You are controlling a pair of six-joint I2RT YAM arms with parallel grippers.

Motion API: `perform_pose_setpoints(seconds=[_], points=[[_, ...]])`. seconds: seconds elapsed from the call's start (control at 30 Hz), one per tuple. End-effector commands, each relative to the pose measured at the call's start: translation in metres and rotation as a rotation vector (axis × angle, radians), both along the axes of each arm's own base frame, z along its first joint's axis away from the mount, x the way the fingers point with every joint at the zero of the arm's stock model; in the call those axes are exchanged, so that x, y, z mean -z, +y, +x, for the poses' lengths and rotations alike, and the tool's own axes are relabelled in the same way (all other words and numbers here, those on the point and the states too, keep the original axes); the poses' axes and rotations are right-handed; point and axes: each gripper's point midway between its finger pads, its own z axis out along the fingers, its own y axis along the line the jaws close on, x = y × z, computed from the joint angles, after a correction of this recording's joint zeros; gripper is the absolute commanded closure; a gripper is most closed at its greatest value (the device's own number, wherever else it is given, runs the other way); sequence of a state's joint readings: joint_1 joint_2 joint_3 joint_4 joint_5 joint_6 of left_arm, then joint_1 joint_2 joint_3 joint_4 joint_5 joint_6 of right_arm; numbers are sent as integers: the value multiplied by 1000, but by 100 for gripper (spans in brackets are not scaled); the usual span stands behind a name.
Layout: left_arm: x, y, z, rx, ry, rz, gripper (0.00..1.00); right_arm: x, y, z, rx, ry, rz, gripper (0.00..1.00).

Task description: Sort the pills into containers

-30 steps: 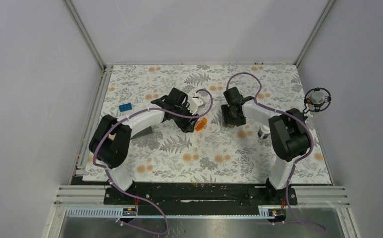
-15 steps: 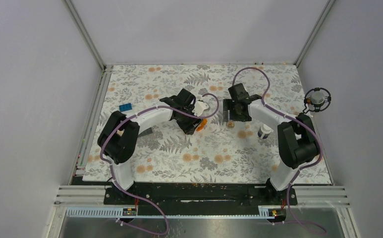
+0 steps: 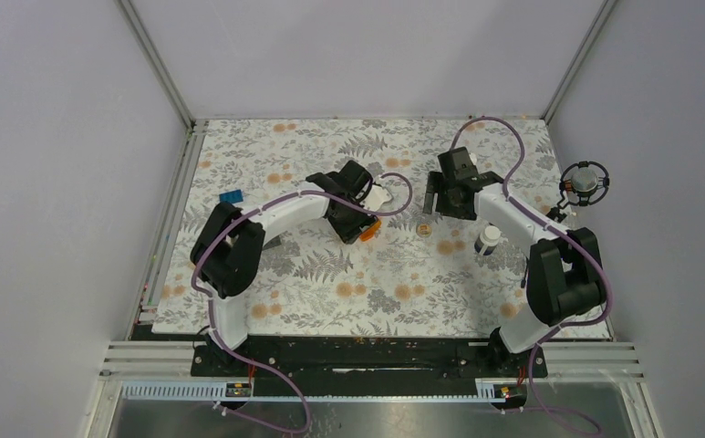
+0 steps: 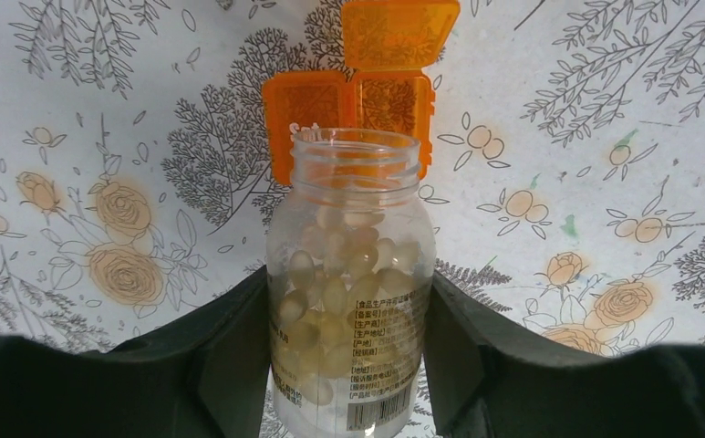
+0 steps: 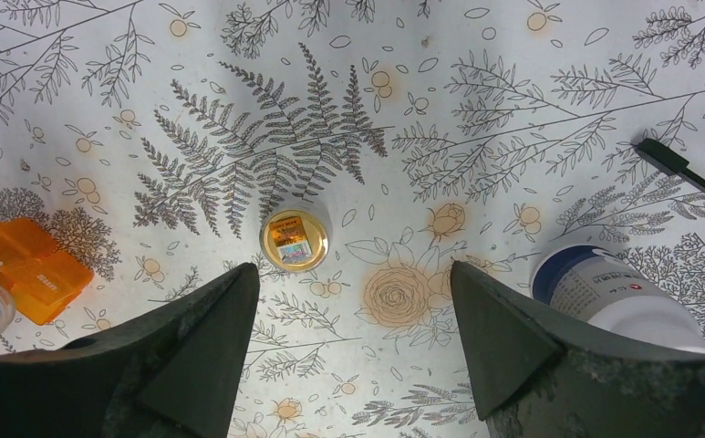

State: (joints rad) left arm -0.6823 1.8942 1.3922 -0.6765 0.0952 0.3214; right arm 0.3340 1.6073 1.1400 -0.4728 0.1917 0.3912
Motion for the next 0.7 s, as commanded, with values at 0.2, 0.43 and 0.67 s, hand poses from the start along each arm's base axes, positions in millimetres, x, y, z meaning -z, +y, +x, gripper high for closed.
perform_pose_setpoints(seconds=[0.2,0.43,0.67], points=[[-9,-1,12,-23,-54,110,100,-7,-9,-8,43,-8,27,16],[-10,-3,10,-15,-57,148,100,-4,-12,-12,56,10,27,17],[-10,-2,8,-6,-79,219,100,1,-12,-16,56,26,34,17]])
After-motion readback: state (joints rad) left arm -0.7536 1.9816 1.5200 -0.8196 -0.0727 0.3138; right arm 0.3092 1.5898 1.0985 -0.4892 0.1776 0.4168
